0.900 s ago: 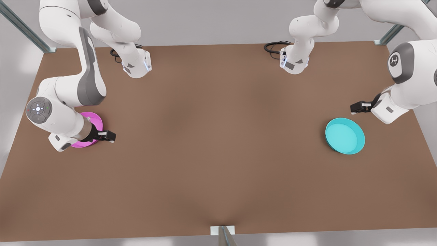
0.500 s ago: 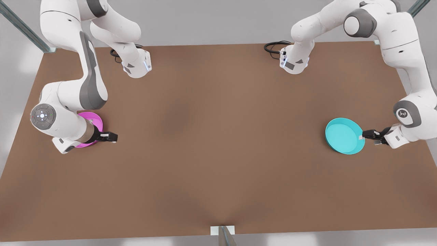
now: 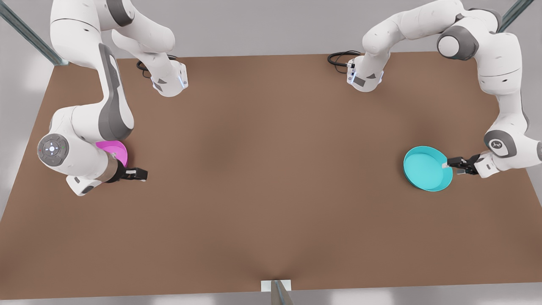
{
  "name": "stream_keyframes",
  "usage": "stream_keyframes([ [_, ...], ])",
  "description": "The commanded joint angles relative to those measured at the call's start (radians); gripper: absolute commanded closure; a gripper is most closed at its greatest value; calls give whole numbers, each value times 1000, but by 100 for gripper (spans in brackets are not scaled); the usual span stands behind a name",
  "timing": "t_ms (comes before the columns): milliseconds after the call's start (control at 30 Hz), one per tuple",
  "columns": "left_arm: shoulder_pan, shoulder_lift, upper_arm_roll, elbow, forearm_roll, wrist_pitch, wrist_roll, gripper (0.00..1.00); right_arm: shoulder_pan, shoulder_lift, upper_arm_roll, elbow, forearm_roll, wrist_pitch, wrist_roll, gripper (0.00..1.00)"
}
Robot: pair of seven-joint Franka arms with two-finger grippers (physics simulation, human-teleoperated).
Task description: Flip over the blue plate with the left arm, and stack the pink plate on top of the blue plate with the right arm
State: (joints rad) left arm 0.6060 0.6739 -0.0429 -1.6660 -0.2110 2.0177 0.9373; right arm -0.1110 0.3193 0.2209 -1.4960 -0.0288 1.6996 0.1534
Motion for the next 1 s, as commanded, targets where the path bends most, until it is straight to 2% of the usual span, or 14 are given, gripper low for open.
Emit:
stream_keyframes([
  [0, 0, 1, 0, 0, -1, 1, 0, 0, -2, 3, 0, 0, 0, 0, 0, 0],
  [133, -2, 18, 0, 0, 1, -1, -3, 2, 7, 6, 0, 2, 1, 0, 2, 0],
  [200, -3, 24, 0, 0, 1, -1, -12, 29, 11, 6, 0, 2, 3, 0, 0, 0],
  [233, -3, 24, 0, 0, 1, -1, -12, 34, 10, 6, 2, 2, 4, -2, -2, 0],
  [467, -3, 38, 0, -1, 8, -2, -17, 39, 27, 6, 3, 23, 4, 0, 2, 0],
  [533, -3, 44, 0, -1, 8, -2, -17, 41, 40, 49, 3, 46, 3, 12, 5, 0],
  [600, -3, 44, 0, -1, 10, -2, -17, 49, 40, 64, 3, 68, -3, 15, -2, 0],
  [733, -5, 45, 0, -1, 22, -2, -17, 55, 39, 73, 3, 79, -6, 29, 6, 0],
  [967, -3, 53, 0, 0, 25, -2, -18, 55, 51, 73, 2, 79, -56, 29, 8, 0],
])
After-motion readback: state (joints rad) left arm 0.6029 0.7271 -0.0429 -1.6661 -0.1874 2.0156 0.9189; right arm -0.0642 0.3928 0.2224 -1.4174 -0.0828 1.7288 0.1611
